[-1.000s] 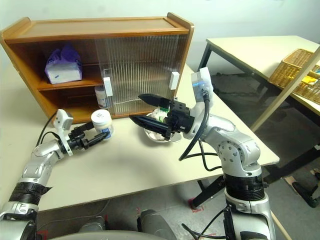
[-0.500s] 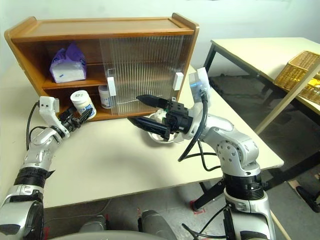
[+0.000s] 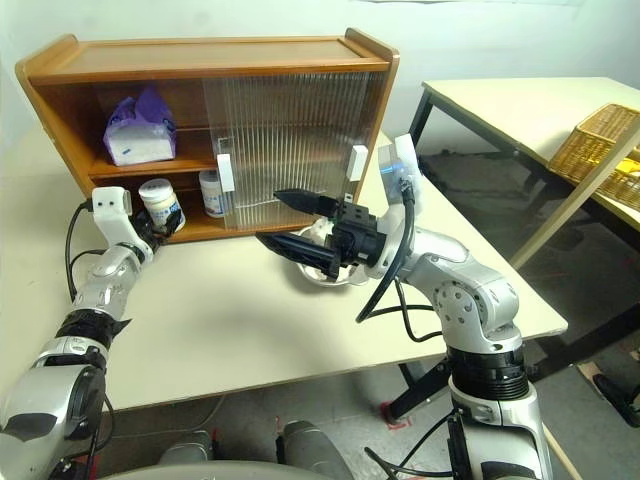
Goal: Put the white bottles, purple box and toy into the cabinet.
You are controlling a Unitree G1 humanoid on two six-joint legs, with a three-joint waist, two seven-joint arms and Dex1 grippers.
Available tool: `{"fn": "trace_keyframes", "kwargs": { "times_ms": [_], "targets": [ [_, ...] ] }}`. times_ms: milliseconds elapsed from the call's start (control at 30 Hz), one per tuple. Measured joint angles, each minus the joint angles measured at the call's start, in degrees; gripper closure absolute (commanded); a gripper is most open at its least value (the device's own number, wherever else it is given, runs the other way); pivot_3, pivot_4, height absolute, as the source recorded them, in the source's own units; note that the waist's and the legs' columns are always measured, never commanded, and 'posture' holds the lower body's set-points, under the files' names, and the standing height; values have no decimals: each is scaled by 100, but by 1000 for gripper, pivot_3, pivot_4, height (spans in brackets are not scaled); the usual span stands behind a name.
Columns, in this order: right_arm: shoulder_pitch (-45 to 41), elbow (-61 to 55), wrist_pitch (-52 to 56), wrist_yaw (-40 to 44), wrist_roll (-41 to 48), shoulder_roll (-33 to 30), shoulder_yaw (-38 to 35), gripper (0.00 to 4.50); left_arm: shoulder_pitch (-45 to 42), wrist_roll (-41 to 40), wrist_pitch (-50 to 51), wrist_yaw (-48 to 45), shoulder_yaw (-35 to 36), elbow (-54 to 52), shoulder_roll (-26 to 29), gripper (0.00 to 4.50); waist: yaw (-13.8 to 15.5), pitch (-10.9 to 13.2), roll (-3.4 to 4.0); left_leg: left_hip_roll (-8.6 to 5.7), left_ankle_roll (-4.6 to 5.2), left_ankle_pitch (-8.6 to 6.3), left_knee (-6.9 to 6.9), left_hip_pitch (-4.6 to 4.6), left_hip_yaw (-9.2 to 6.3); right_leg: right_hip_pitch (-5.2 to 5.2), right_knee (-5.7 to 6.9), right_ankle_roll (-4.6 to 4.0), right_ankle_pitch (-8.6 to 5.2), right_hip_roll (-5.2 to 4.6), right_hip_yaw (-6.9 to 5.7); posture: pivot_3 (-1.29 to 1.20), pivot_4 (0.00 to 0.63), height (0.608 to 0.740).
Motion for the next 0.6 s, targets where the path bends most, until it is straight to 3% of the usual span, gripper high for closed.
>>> {"fn": "trace_keyframes", "kwargs": {
  "times_ms": [600],
  "targets": [
    [0,-16,9,-35,14,-77,-2,0,-773,347,-571,1075,10,1475,-122,1431,-106,1,-1,-28,6,3,-2,4,-3,7,-1,7,-4,-4,1,-202,0,740]
  ]
}}
